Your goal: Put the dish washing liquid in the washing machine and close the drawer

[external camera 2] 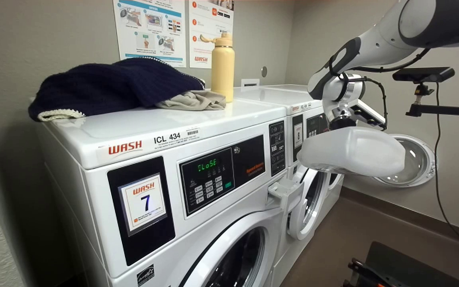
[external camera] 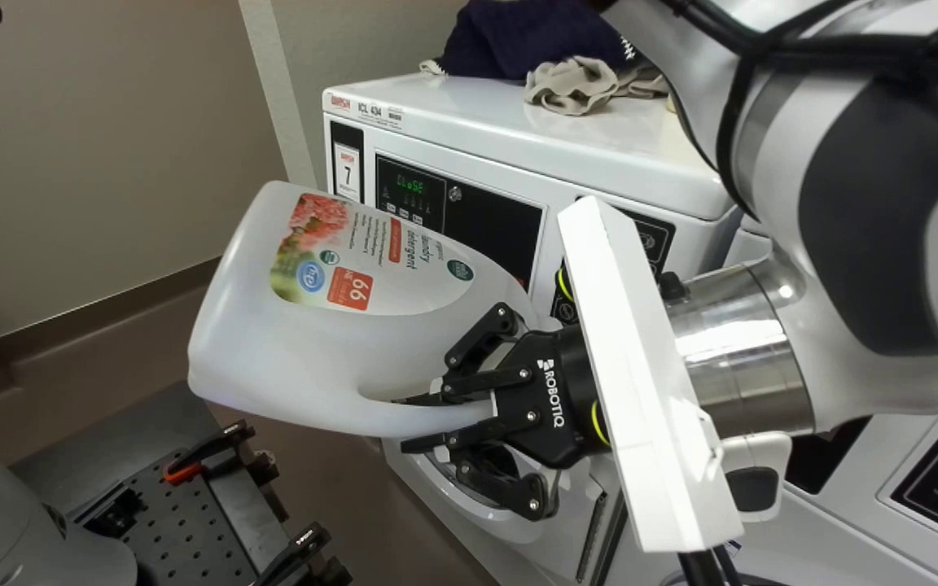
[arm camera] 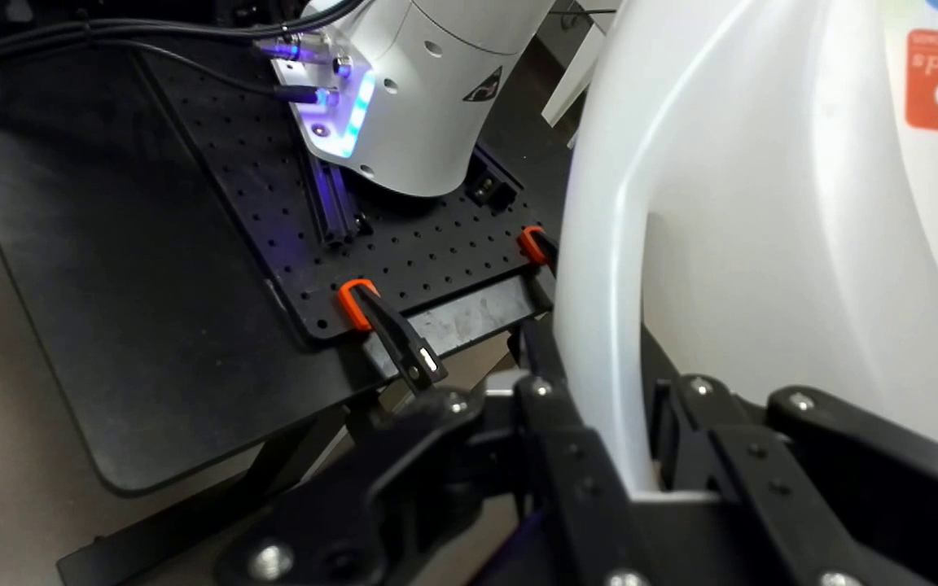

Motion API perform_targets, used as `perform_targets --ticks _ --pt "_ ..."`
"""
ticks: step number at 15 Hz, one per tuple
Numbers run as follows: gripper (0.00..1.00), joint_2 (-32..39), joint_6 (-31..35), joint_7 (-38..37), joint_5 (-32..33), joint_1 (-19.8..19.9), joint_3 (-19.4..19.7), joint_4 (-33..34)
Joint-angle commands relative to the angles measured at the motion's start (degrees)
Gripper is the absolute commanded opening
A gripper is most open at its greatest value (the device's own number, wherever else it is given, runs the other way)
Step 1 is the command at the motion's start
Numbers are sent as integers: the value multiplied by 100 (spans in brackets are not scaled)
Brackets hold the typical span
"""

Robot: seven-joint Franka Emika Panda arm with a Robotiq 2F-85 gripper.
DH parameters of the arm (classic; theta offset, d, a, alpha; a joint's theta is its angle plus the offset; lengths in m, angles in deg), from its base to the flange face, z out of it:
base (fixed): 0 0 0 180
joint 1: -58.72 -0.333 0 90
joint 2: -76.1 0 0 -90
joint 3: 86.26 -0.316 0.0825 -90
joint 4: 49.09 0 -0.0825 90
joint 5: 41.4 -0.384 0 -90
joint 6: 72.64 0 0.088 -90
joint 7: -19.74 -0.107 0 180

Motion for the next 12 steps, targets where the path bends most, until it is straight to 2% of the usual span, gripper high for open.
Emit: perform_targets --ticks 1,12 --pt "9 -9 -402 -46 -166 139 -101 203" --pt "9 98 -572 -248 -201 180 -82 180"
